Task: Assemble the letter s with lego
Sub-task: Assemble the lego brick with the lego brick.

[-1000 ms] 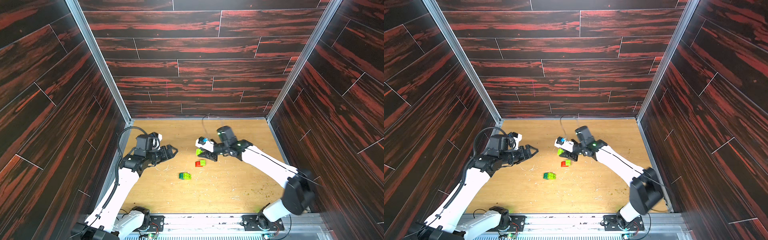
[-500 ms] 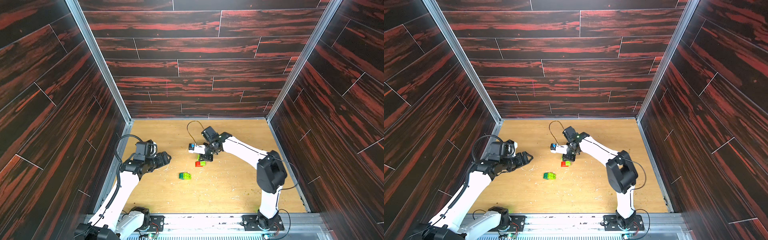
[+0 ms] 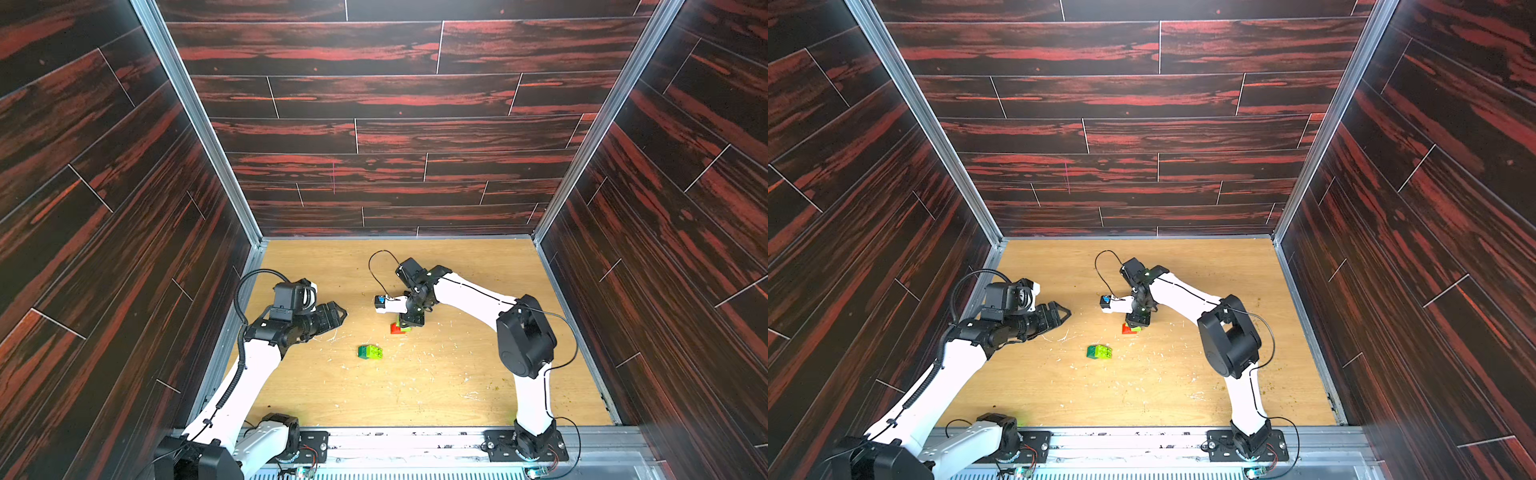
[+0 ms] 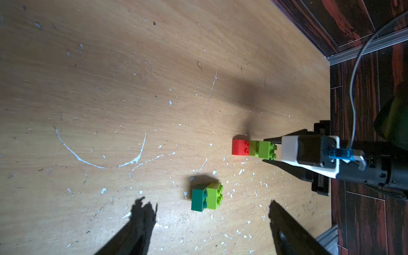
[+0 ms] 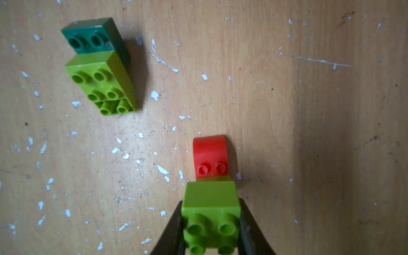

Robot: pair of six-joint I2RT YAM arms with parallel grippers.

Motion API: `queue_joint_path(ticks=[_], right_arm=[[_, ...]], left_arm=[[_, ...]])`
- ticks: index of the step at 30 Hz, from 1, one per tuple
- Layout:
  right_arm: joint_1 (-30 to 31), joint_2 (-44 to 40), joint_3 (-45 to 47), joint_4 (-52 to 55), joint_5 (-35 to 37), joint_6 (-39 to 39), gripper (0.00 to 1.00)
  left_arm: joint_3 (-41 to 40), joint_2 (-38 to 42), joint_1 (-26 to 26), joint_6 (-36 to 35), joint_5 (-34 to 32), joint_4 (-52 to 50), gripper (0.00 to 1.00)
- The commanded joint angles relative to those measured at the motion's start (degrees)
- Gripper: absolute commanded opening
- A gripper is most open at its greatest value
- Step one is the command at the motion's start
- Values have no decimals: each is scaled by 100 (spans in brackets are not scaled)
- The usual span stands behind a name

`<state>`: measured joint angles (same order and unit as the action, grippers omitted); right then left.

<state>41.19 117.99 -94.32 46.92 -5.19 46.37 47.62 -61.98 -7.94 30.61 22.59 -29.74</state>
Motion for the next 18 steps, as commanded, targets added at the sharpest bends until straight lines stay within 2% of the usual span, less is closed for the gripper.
queue_joint_path(ticks=[1, 18], right_arm=[[50, 358, -175, 262, 27, 114, 24], [148, 737, -568, 858, 308, 143, 24]], left_arm=[[-78, -59, 32, -142, 159, 32, 84], [33, -284, 37, -423, 405, -173, 84]])
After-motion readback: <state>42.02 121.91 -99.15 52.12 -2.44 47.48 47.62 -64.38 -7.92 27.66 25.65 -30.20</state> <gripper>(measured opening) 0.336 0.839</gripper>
